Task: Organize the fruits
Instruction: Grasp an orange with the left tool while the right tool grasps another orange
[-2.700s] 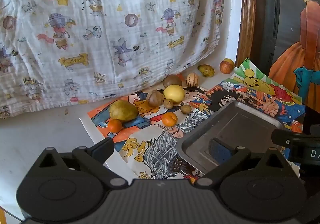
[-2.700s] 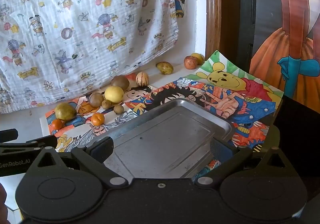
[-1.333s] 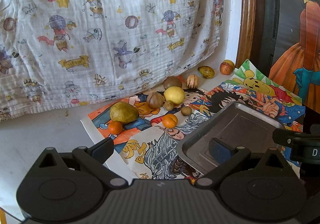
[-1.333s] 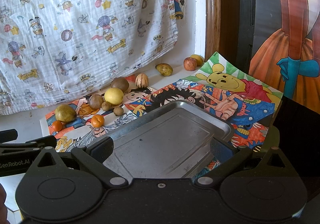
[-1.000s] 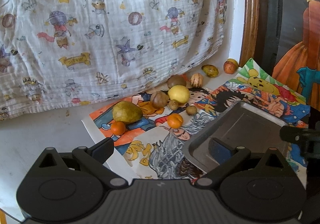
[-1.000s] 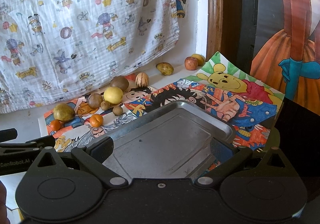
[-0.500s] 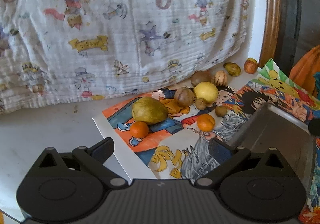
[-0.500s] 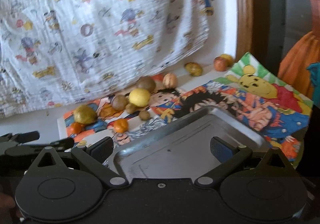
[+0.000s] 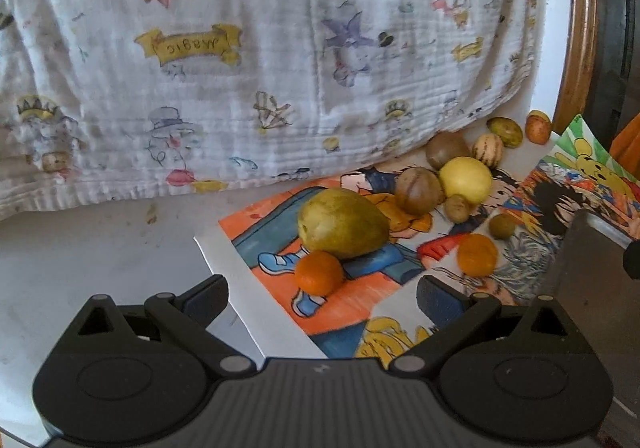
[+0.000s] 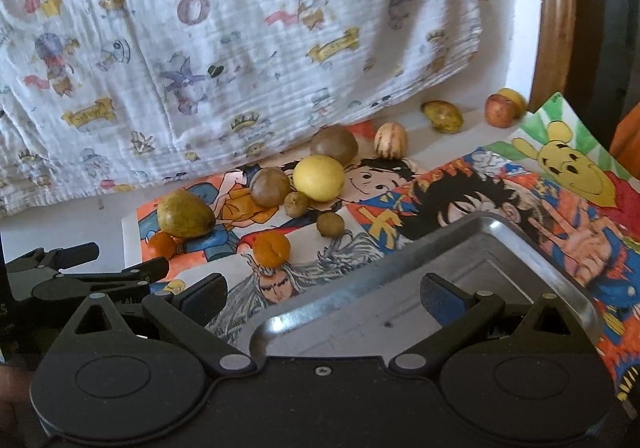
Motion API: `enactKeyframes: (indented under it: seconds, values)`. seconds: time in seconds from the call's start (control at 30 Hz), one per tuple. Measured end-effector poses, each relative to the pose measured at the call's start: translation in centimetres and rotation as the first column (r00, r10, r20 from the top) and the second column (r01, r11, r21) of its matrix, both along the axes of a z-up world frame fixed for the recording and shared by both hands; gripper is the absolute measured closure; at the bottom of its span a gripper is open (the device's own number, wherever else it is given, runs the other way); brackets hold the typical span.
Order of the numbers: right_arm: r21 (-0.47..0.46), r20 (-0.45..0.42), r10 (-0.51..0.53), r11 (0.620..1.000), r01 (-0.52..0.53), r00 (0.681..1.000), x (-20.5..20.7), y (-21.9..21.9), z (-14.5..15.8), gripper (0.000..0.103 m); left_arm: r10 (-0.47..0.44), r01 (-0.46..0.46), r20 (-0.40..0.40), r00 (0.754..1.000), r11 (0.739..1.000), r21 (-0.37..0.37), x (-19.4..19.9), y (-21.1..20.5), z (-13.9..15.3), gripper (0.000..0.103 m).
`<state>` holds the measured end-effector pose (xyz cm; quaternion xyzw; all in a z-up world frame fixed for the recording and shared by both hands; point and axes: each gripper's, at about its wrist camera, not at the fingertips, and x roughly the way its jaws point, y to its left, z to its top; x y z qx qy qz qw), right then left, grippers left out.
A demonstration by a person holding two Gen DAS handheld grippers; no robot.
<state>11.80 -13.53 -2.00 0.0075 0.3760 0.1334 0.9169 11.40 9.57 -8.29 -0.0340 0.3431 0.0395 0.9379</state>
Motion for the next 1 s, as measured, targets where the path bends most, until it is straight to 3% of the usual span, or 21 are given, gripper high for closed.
enactKeyframes:
  seconds: [0.13,0.37,0.67,0.73,0.87,1.0]
  values:
    - [0.066,-0.056,0.036,0.997,-0.032,0.998,2.0,0.5,-0.8,0.01,-0.004,0.004,0.009,1.0,1.0,0.011,1.1,0.5,-0.8,0.001]
    - [0.031,-0.063,0.057,0.998,-0.055,0.996,4.2,2.5,-2.1,0.013,-0.025,0.026,-0.02,0.999,0.999,0.029,2.7,0.5,-2.1,0.01]
    - [0.039,-0.084,0.096,0.995,-0.093,0.992,6.6,3.4,-3.9,0.027,-0.043,0.044,-0.03,0.999,0.999,0.021,3.7,0.3,-3.3,0.021]
    - [0.028,-0.088,0.099,0.995,-0.097,0.991,7.1,3.6,-4.3,0.028,-0.047,0.049,-0.04,0.998,0.998,0.028,4.0,0.2,-3.5,0.031]
    - [0.001,-0.076,0.115,0.993,-0.116,0.99,7.7,4.0,-4.9,0.029,-0.044,0.045,-0.032,0.999,0.998,0.042,4.2,-0.1,-3.8,0.037]
    - [-0.011,-0.074,0.132,0.991,-0.133,0.988,8.2,4.3,-5.4,0.03,-0.047,0.048,-0.021,0.999,0.998,0.044,4.5,-0.2,-3.6,0.059]
